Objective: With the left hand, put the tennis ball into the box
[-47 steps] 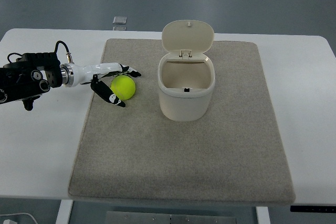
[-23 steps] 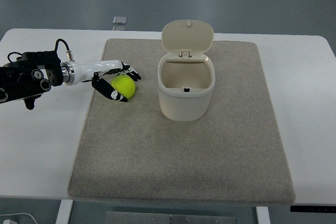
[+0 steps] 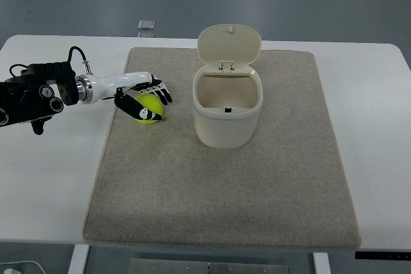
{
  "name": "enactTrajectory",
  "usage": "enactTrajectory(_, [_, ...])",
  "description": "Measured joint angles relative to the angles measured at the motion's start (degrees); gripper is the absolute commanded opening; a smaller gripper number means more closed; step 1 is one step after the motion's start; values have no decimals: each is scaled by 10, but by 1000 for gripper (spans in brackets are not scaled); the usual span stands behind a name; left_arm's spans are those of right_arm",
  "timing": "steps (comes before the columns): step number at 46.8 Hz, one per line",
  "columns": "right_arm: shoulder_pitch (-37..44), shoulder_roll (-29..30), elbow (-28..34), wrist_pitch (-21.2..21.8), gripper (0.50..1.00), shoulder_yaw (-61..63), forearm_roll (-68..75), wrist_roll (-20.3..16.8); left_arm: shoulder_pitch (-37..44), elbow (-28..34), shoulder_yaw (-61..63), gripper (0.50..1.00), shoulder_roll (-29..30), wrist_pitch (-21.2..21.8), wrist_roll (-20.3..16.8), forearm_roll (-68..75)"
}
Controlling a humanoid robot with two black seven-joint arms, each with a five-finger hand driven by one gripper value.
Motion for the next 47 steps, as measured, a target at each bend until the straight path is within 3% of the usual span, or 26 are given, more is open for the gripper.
enactTrajectory(5, [0, 0, 0, 0, 938, 0, 0, 0, 1, 0, 3, 555, 1, 0, 0, 0])
enactTrajectory(8, [0, 0, 0, 0, 938, 0, 0, 0, 2, 0, 4, 589, 2, 0, 0, 0])
enactTrajectory(16, [0, 0, 0, 0, 938, 0, 0, 0, 3, 0, 0, 861, 4, 0, 0, 1])
enactTrajectory(47, [0, 0, 0, 0, 938, 0, 0, 0, -17, -26, 2, 870, 53, 0, -1, 45])
